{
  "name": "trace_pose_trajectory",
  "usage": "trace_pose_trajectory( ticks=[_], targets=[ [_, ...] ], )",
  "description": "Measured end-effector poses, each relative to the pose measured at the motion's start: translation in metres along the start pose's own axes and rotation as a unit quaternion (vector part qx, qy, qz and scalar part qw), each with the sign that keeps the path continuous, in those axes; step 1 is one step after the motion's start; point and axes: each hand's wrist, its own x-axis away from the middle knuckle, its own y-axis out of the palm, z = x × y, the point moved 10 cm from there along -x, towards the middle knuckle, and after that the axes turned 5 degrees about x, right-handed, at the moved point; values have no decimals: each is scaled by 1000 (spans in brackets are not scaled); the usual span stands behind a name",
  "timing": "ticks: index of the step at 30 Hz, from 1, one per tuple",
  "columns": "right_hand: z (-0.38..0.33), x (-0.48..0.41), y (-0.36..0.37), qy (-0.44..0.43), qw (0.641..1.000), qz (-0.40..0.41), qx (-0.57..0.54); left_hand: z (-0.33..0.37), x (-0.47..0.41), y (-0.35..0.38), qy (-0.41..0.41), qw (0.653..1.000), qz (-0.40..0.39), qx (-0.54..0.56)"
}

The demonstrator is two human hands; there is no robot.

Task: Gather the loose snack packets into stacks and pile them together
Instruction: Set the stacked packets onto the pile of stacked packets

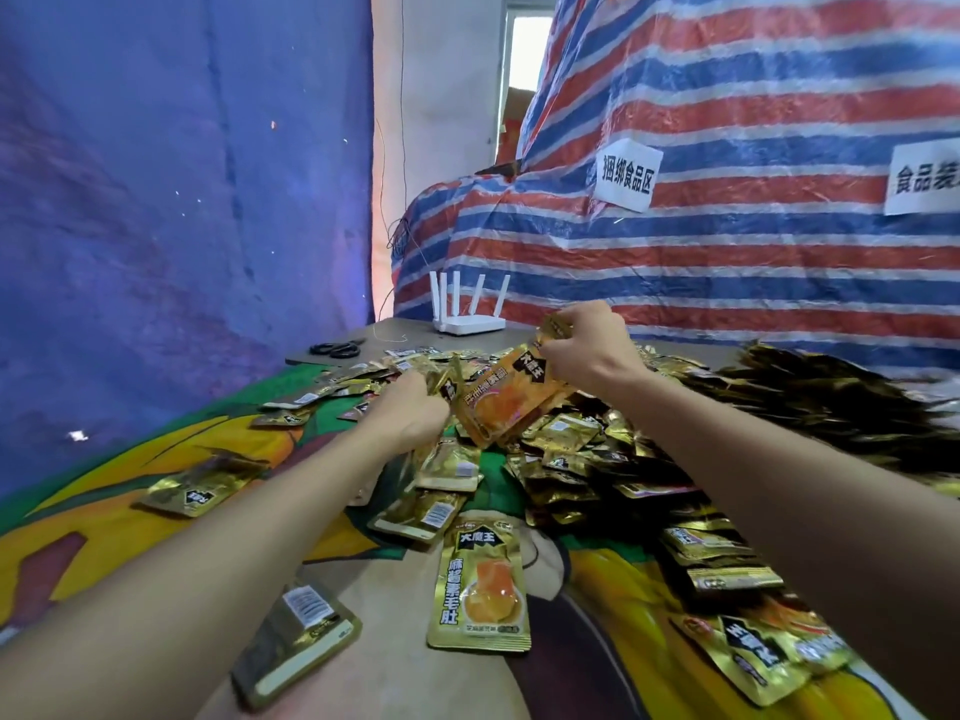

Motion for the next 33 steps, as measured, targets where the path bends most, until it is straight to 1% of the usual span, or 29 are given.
trace_pose_trajectory(
  ticks=[3, 6, 8, 10, 12, 14, 16, 19, 21, 22, 23, 25, 27, 31, 33],
  targets=[
    [8, 11, -17, 15, 998, 31, -45, 1, 10, -8, -15, 994, 59, 91],
    [15, 23, -26, 20, 995, 37, -85, -5, 21, -13, -58, 969, 112, 210],
    [19, 32, -30, 19, 995, 38, -96, -13, 30, -8, -102, 940, 118, 302],
    [22, 42, -34, 16, 994, 42, -101, -16, 38, 4, -139, 901, 102, 398],
    [26, 52, -38, 23, 990, 50, -128, -12, 45, 15, -152, 869, 82, 464],
    [28, 68, -43, 27, 980, 81, -178, -6, 52, 23, -144, 852, 74, 498],
    [34, 85, -44, 46, 962, 115, -243, -1, 61, 32, -133, 840, 63, 523],
    [51, 108, -27, 108, 909, 131, -381, 9, 77, 43, -123, 804, 33, 580],
    [61, 119, -11, 137, 878, 130, -439, 19, 86, 47, -112, 787, 6, 607],
    [64, 123, -4, 148, 869, 130, -454, 25, 90, 49, -104, 780, -15, 617],
    [65, 125, 1, 155, 863, 133, -461, 31, 95, 51, -97, 779, -37, 618],
    [64, 125, 5, 156, 860, 145, -464, 38, 103, 53, -89, 788, -66, 605],
    [60, 125, 6, 146, 860, 149, -466, 39, 104, 50, -81, 791, -63, 603],
    [56, 127, 6, 135, 862, 147, -467, 43, 104, 51, -66, 771, -76, 629],
    [53, 128, 6, 122, 859, 148, -475, 45, 104, 54, -55, 771, -95, 627]
  ],
)
